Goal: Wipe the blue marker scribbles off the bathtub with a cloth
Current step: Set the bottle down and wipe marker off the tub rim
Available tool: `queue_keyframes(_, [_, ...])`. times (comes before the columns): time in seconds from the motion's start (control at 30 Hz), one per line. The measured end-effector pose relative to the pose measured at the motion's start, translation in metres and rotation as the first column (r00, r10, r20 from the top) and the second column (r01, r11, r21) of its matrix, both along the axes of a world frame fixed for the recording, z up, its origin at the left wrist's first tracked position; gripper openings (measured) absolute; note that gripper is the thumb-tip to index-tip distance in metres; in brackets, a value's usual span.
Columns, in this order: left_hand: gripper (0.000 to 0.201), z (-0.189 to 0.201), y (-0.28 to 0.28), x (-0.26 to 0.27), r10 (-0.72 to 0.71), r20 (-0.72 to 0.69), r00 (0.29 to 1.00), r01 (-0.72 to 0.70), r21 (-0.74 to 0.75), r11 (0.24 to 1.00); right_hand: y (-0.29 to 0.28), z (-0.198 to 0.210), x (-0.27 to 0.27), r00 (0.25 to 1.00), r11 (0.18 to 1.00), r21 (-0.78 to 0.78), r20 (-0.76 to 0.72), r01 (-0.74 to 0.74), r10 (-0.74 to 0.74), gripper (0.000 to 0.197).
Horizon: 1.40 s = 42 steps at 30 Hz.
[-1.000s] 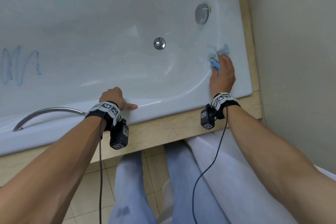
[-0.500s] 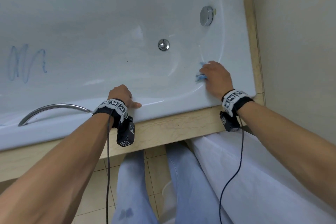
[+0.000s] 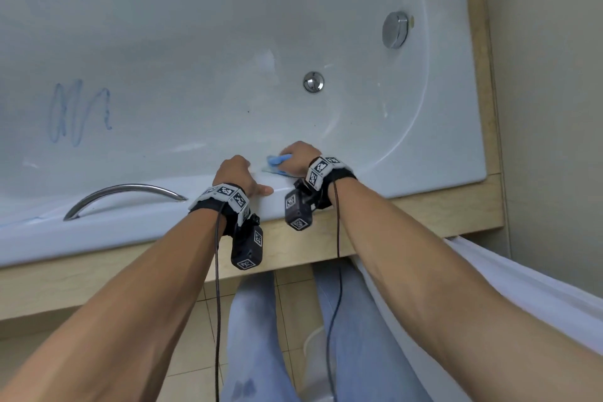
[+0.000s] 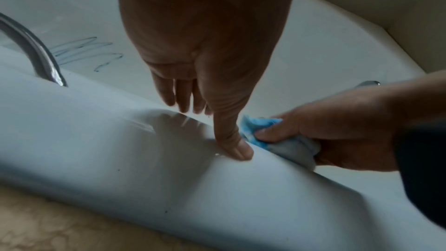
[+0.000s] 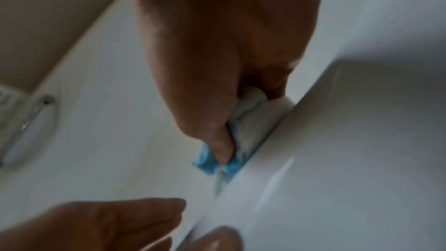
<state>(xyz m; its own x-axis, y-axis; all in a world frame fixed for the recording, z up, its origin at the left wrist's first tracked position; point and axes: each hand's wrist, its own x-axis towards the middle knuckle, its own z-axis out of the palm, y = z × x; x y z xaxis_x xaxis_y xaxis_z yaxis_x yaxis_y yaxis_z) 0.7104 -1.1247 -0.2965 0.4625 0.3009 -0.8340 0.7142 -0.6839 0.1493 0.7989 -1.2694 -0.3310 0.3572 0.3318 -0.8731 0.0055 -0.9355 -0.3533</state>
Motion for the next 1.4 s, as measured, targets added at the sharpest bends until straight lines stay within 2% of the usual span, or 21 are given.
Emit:
queue_keyframes(0.1, [0.07, 0.005, -0.001, 0.002, -0.011, -0.072, 0.997, 0.015, 0.057, 0.998, 0.006, 0.008, 0.014, 0.993, 0.995, 0.043, -0.059, -0.095, 0.097, 0.033])
queue_keyframes(0.17, [0.067, 0.006, -0.002, 0.003, -0.007, -0.086, 0.996, 0.013, 0.065, 0.998, -0.016, 0.007, 0.033, 0.981, 0.979, -0.066, -0.009, -0.191, 0.191, 0.015])
queue_keyframes(0.27, [0.066, 0.006, -0.002, 0.003, 0.002, -0.092, 0.996, 0.003, 0.055, 0.998, -0.063, 0.004, 0.058, 0.946, 0.896, -0.35, 0.071, -0.274, 0.317, 0.024])
queue_keyframes(0.33, [0.069, 0.006, -0.001, 0.004, 0.009, -0.089, 0.996, -0.006, 0.041, 0.999, -0.073, 0.005, 0.06, 0.929, 0.874, -0.39, 0.103, -0.29, 0.354, 0.024])
queue_keyframes(0.4, [0.072, 0.004, 0.001, 0.005, 0.03, -0.092, 0.995, -0.028, 0.027, 0.999, -0.062, 0.004, 0.049, 0.934, 0.894, -0.357, 0.127, -0.271, 0.334, 0.02])
queue_keyframes(0.47, [0.071, 0.004, 0.002, 0.008, 0.024, -0.103, 0.994, -0.023, 0.013, 1.0, -0.041, -0.001, 0.035, 0.955, 0.93, -0.287, 0.117, -0.231, 0.273, 0.031])
queue_keyframes(0.53, [0.069, 0.006, 0.001, 0.008, 0.024, -0.105, 0.994, -0.023, 0.011, 1.0, -0.018, -0.008, 0.02, 0.985, 0.971, -0.18, 0.039, -0.157, 0.166, 0.043])
queue_keyframes(0.63, [0.074, 0.01, 0.001, 0.009, 0.042, -0.101, 0.994, -0.039, 0.026, 0.999, 0.001, -0.012, 0.012, 0.995, 0.994, -0.039, -0.021, -0.103, 0.102, 0.041])
queue_keyframes(0.7, [0.073, 0.012, 0.001, 0.009, 0.037, -0.113, 0.993, -0.034, 0.024, 0.999, -0.003, -0.013, 0.018, 0.992, 0.994, -0.004, -0.055, -0.113, 0.113, 0.033])
queue_keyframes(0.83, [0.063, 0.014, 0.004, 0.014, -0.054, -0.128, 0.99, 0.053, -0.015, 0.999, -0.025, -0.022, 0.047, 0.979, 0.975, -0.104, -0.074, -0.197, 0.19, 0.034])
queue_keyframes(0.9, [0.056, 0.009, 0.007, 0.016, -0.132, -0.117, 0.984, 0.124, -0.069, 0.99, -0.041, -0.035, 0.069, 0.991, 0.976, -0.173, 0.001, -0.128, 0.13, 0.037])
queue_keyframes(1.0, [0.062, 0.001, 0.012, 0.021, -0.235, -0.084, 0.968, 0.222, -0.145, 0.964, -0.063, -0.054, 0.109, 0.993, 0.967, -0.253, 0.116, -0.005, 0.035, 0.042])
queue_keyframes(1.17, [0.074, -0.01, 0.021, 0.038, -0.363, -0.094, 0.927, 0.328, -0.263, 0.907, -0.064, -0.089, 0.166, 0.961, 0.94, -0.33, 0.218, -0.091, 0.169, 0.037])
queue_keyframes(1.27, [0.075, -0.02, 0.02, 0.044, -0.399, -0.093, 0.912, 0.363, -0.268, 0.892, -0.067, -0.129, 0.19, 0.937, 0.931, -0.366, 0.319, -0.015, 0.141, 0.039])
queue_keyframes(1.37, [0.077, -0.027, 0.021, 0.047, -0.415, -0.1, 0.904, 0.374, -0.281, 0.884, -0.067, -0.157, 0.198, 0.92, 0.915, -0.4, 0.375, 0.046, 0.118, 0.022])
queue_keyframes(1.4, [0.077, -0.029, 0.021, 0.049, -0.422, -0.105, 0.901, 0.378, -0.289, 0.88, -0.064, -0.162, 0.2, 0.909, 0.914, -0.399, 0.404, 0.077, 0.099, 0.024])
